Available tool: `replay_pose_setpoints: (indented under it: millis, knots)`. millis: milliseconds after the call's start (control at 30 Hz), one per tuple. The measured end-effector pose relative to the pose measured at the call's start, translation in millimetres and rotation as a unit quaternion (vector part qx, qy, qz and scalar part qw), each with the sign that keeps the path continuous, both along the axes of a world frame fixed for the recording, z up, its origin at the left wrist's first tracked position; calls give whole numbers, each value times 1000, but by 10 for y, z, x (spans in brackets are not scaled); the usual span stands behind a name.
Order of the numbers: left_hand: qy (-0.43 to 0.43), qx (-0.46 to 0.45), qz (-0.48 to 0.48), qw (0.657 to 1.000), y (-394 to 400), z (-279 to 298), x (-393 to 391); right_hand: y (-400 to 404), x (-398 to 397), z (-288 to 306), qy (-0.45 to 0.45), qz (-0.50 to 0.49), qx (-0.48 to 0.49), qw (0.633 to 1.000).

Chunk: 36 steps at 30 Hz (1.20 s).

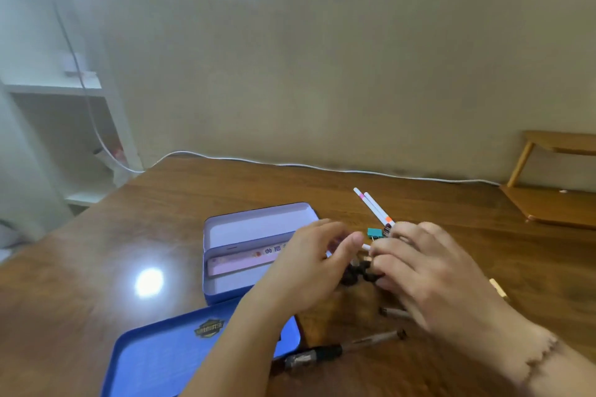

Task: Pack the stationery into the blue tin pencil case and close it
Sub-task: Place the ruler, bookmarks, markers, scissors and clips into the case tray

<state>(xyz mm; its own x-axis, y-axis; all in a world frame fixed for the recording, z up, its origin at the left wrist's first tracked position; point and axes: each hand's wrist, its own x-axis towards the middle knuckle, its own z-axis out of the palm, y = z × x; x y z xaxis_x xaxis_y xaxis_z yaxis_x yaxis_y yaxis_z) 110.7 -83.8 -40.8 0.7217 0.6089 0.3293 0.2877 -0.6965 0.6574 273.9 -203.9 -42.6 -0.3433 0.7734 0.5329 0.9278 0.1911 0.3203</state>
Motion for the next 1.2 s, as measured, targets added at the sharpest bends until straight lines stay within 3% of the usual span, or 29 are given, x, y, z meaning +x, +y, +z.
replay_pose_setpoints:
  millis: [100,200,267,333,400,467,500,533,600,633,700,800,900,1100,1200]
  knots:
    - [-55,23,-47,997,-34,58,-24,178,-83,211,92,-22,68,993]
    - [-143,68,-8,987,31,43,-26,394,-225,376,169,-6,93,981]
    - [-238,6,23,971,94,66,-67,497,-358,437,289,11,88,953]
    - [-342,-94,61,933,152,132,-139,593,-492,444,385,19,43,922]
    - [-416,-204,102,880,199,217,-224,719,-601,391,373,28,-19,927]
    - [-431,-301,125,841,261,270,-333,874,-696,313,340,44,-38,939]
    - [-409,-313,142,845,308,264,-404,958,-722,270,334,50,-33,941]
    - [-362,-284,174,871,369,240,-491,1041,-733,221,336,57,-31,940]
    - [-247,-168,270,915,522,144,-702,1181,-739,107,338,64,-68,936]
    - [-195,-127,328,915,600,92,-817,1245,-732,42,325,63,-105,938]
    - [-103,-127,396,903,724,-1,-994,1343,-747,-77,274,50,-182,943]
    - [28,-153,369,916,814,-135,-1033,1439,-868,-149,222,37,-253,941]
    - [68,-194,322,924,818,-203,-1017,1509,-1023,-135,183,30,-289,939]
    - [149,-176,292,928,831,-221,-1050,1548,-1156,-184,70,-28,-206,976]
    - [169,-179,246,937,782,-173,-1044,1471,-1152,-146,101,-47,-185,976]
